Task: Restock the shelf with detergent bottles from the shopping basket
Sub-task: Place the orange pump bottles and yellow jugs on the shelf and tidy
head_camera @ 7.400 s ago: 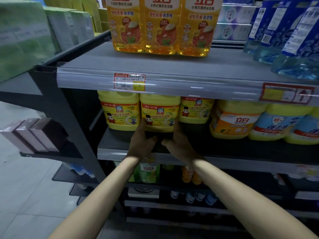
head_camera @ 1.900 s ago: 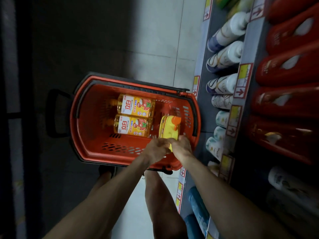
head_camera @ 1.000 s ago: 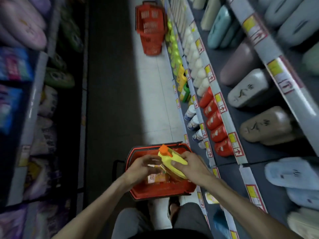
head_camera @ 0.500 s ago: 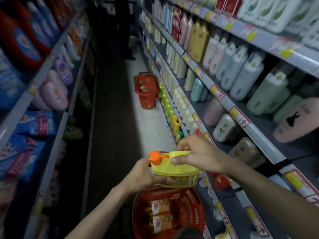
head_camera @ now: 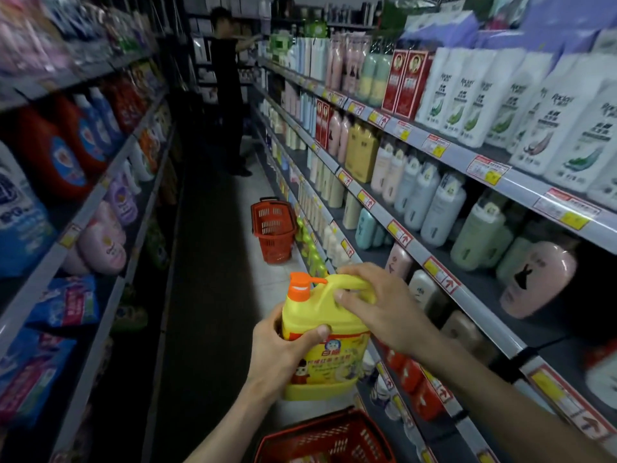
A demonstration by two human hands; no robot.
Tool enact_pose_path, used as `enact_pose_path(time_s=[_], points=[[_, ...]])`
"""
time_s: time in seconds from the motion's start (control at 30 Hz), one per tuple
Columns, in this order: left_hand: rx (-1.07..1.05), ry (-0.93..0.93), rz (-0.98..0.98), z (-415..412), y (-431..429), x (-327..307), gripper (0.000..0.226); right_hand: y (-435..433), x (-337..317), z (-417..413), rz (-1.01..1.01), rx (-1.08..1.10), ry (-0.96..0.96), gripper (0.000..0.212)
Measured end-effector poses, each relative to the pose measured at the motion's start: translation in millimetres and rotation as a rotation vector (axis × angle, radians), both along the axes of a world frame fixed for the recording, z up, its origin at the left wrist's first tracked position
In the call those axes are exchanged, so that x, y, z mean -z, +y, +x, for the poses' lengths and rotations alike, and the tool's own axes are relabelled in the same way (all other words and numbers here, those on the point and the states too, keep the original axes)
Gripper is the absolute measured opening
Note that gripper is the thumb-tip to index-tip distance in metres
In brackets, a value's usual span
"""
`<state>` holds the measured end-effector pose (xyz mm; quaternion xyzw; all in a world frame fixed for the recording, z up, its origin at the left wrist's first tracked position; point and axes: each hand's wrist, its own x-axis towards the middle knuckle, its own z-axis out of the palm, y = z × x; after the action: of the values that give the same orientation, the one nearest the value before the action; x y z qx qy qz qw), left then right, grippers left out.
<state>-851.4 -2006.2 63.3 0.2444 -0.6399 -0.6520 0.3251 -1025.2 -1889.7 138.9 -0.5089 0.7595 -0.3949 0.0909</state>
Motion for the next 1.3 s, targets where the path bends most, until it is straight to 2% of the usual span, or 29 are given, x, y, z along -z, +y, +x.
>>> enact_pose_path(time_s=[0.07, 0.13, 0.2, 0.3, 0.37, 0.53, 0.63, 0.73, 0.87, 0.97, 1.03, 1.1, 1.3], points=[[-0.038, -0.003, 0.06, 1.1, 0.1, 3.4, 0.042, 4.5, 23.0, 3.6, 0.05, 0.027, -0.154, 0.069], [-0.056, -0.005, 0.119, 4.8, 0.0, 9.0, 0.037, 8.0, 45.1, 7.0, 0.064, 0.013, -0.397, 0.095], [-0.06, -0.004, 0.178, 10.2, 0.6, 14.4, 0.036, 9.8, 62.7, 12.7, 0.093, 0.011, -0.596, 0.111], [-0.065, 0.005, 0.25, 17.0, 2.2, 20.5, 0.034, 10.8, 81.0, 27.6, 0.191, -0.032, -0.753, 0.097], [-0.073, 0.006, 0.284, 21.2, 3.5, 22.5, 0.035, 9.8, 89.8, 35.3, 0.181, -0.037, -0.803, 0.086], [-0.091, -0.002, 0.304, 36.8, 4.6, 26.2, 0.037, 2.3, 99.6, 46.9, 0.092, 0.001, -0.863, 0.065], [-0.105, -0.005, 0.361, 47.8, 11.9, 24.9, 0.035, -5.3, 101.8, 51.2, 0.103, -0.031, -0.876, 0.075], [-0.148, -0.017, 0.391, 62.3, 18.5, 27.1, 0.039, -12.7, 104.1, 52.5, 0.146, -0.088, -0.867, 0.078], [-0.224, -0.009, 0.444, 86.5, 31.5, 29.4, 0.059, -21.1, 97.0, 53.2, 0.194, -0.198, -0.806, 0.061], [-0.304, -0.012, 0.444, 100.9, 50.6, 33.7, 0.053, -30.0, 89.7, 57.9, 0.221, -0.356, -0.796, 0.055], [-0.381, -0.003, 0.436, 108.6, 68.3, 33.6, 0.043, -35.9, 89.8, 63.8, 0.249, -0.456, -0.805, 0.063], [-0.504, 0.005, 0.399, 116.0, 88.9, 31.3, 0.042, -41.3, 91.8, 73.2, 0.295, -0.547, -0.8, 0.068], [-0.927, -0.019, 0.335, 152.4, 165.9, 28.3, 0.041, -38.5, 97.5, 131.4, 0.414, -0.886, -0.678, 0.062]])
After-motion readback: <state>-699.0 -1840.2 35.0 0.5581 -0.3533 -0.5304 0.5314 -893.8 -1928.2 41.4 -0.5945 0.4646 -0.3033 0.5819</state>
